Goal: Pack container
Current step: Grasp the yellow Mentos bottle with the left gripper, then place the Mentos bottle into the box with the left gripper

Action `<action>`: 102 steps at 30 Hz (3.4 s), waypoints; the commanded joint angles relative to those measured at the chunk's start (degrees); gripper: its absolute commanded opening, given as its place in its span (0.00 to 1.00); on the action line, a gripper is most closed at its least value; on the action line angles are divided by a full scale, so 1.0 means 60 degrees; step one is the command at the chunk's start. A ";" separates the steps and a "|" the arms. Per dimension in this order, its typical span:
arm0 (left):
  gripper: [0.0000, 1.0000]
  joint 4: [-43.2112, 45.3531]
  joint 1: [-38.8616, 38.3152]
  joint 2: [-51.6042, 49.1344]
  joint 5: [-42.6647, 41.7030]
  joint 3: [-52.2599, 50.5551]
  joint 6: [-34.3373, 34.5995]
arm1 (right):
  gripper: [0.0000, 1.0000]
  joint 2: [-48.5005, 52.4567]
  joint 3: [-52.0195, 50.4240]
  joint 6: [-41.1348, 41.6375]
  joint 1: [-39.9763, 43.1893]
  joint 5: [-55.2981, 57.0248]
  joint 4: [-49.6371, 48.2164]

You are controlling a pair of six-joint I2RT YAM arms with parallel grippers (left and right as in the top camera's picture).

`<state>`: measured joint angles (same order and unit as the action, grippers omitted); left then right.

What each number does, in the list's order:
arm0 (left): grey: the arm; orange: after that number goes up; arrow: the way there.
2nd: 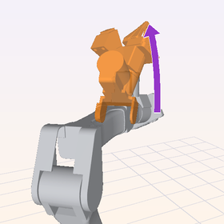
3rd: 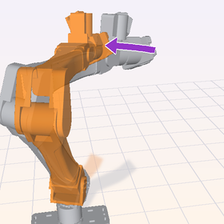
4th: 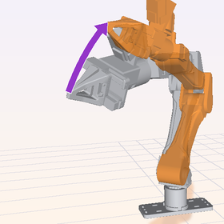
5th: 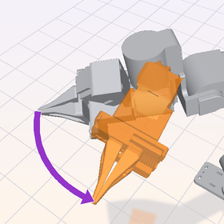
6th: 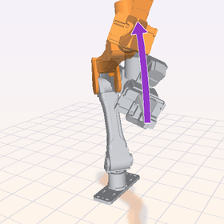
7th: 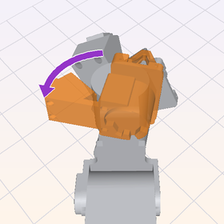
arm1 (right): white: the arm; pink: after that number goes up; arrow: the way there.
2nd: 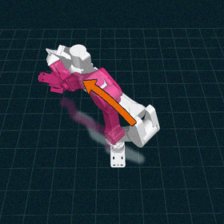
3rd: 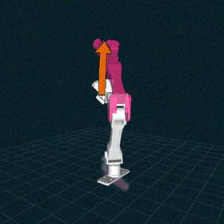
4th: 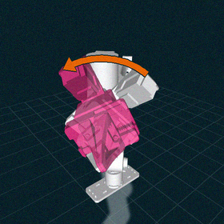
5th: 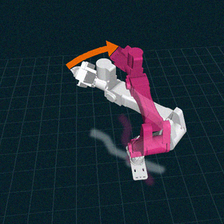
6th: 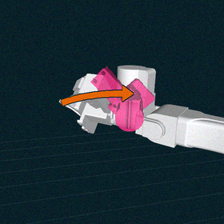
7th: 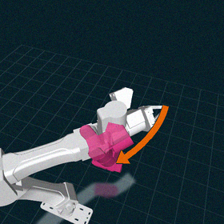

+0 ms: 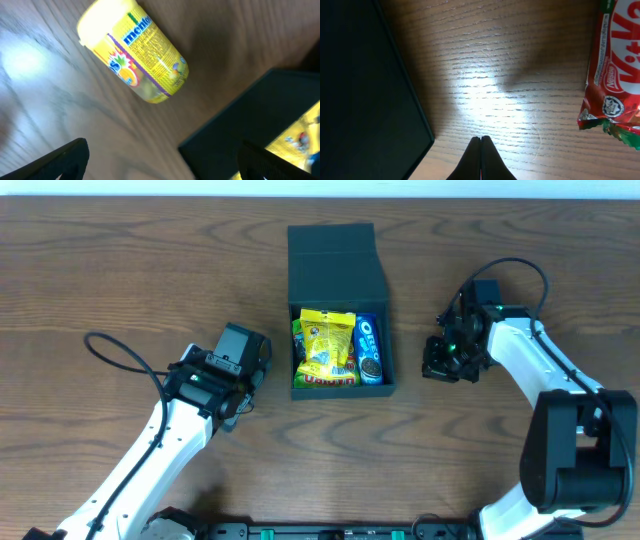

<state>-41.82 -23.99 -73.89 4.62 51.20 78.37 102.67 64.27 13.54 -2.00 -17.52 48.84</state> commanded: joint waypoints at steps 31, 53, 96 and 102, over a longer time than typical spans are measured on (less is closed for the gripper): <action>0.91 0.0991 0.2095 -0.2991 -0.0758 -0.0015 0.2790 | 0.08 -0.0182 -0.0004 -0.0240 0.0007 0.0029 0.0007; 0.38 0.0018 0.2120 -0.3468 0.0583 0.0313 0.0018 | 0.09 -0.0182 -0.0004 -0.0317 0.0007 0.0040 -0.0036; 0.07 0.2259 -0.3362 -0.5457 -0.0521 0.4408 -0.8619 | 0.09 -0.0182 -0.0004 -0.0412 0.1534 0.0659 -0.0237; 0.98 0.2240 -0.3366 -0.5763 -0.0758 0.4408 -0.8480 | 0.09 -0.0182 -0.0004 -0.0412 0.1534 0.0594 -0.0175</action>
<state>-28.23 -44.36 -107.28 0.78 76.97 26.00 102.67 64.27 11.84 6.81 -13.65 47.57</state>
